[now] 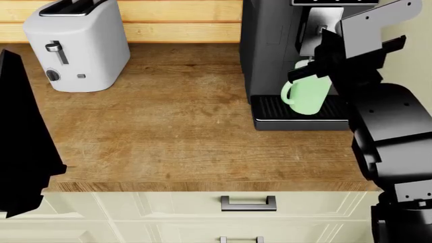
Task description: Pick the mug from the cabinet, place it under the coffee machine dispenser, and press the start button.
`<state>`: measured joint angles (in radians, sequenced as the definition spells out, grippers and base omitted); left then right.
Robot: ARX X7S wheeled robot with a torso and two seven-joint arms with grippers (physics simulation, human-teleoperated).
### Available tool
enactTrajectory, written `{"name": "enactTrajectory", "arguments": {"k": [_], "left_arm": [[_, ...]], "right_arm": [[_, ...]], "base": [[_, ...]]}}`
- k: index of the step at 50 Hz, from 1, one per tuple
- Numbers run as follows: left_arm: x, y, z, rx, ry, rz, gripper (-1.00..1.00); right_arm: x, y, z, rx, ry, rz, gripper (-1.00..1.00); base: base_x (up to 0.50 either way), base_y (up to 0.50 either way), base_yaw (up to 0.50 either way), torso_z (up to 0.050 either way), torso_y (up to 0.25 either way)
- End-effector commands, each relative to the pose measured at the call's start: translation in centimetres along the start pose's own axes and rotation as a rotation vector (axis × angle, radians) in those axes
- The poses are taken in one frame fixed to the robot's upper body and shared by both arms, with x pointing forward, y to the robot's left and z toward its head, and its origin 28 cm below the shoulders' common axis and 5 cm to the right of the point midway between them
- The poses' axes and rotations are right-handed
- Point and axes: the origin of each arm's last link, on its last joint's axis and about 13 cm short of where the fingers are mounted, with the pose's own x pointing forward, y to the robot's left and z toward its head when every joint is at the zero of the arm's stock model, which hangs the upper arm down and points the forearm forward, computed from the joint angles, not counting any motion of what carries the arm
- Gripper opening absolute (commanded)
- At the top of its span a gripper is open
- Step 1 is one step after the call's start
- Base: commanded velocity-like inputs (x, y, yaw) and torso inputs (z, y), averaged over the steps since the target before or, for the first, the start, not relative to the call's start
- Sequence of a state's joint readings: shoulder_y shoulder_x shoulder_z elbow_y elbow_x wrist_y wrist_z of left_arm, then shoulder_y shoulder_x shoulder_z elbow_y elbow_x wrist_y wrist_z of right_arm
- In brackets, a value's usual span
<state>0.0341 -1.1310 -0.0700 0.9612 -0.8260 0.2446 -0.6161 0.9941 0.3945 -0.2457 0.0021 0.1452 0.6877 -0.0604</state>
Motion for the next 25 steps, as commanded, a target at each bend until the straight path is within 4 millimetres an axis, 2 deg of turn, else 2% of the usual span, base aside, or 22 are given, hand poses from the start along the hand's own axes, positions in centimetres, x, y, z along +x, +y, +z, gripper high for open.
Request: {"name": "enactTrajectory", "arguments": {"k": [1, 16, 25], "left_arm": [[0.0, 0.0, 0.0, -0.001, 0.0, 0.0, 1.0], [0.0, -0.1, 0.3, -0.001, -0.006, -0.008, 1.0], [0.2, -0.2, 0.3, 0.0, -0.009, -0.008, 1.0]], "right_arm": [[-0.4, 0.0, -0.2, -0.005, 0.018, -0.011, -1.0], [-4.3, -0.4, 0.0, 0.026, 0.009, -0.015, -1.0], [-8.6, -0.3, 0.9, 0.063, -0.051, -0.017, -1.0]], "base": [[0.01, 0.0, 0.0, 0.0, 0.0], [0.0, 0.0, 0.0, 0.0, 0.0], [0.0, 0.0, 0.0, 0.0, 0.0]]}}
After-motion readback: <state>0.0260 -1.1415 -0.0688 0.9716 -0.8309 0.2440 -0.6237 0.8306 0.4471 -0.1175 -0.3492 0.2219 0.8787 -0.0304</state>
